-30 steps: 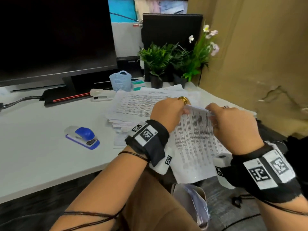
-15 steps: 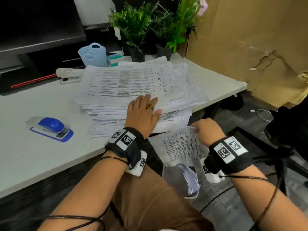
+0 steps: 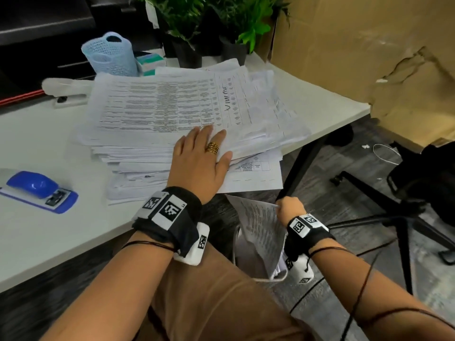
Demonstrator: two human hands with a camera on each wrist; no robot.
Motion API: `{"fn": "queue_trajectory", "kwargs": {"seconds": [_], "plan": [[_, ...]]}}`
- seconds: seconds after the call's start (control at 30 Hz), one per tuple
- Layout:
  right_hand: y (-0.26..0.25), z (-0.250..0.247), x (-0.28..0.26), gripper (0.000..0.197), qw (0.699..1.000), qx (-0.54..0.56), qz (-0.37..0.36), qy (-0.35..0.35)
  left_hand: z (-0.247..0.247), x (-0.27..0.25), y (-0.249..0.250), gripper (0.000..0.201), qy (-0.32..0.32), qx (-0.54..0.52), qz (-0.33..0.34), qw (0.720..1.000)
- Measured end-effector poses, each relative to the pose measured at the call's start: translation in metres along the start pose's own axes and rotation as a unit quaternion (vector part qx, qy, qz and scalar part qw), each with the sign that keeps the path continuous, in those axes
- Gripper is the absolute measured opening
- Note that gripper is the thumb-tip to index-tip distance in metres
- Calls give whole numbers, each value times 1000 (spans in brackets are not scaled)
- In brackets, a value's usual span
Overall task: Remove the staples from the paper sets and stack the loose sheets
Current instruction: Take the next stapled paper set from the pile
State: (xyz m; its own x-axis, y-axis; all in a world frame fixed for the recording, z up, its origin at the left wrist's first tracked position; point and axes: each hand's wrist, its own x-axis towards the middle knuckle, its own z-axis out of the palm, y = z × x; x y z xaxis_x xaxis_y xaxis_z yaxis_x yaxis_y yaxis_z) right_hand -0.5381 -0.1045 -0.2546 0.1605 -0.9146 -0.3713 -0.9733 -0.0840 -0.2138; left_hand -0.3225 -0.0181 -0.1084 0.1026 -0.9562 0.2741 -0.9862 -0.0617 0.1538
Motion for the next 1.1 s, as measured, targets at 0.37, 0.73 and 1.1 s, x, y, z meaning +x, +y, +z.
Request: {"fn": "queue_trajectory", "kwargs": {"seconds": [0.37,0.73,1.1], "plan": [[31,59,11,27,999,1,-11,-52,2,1,-1,61,16,3,3,1000],[34,89,-1,45,997,-19,-60,-37,3,1,-1,58,17,8,1,1000],[52,96,2,63,990,-41,-125,-45,3,1,0,57,24,2,-1,1000]]}}
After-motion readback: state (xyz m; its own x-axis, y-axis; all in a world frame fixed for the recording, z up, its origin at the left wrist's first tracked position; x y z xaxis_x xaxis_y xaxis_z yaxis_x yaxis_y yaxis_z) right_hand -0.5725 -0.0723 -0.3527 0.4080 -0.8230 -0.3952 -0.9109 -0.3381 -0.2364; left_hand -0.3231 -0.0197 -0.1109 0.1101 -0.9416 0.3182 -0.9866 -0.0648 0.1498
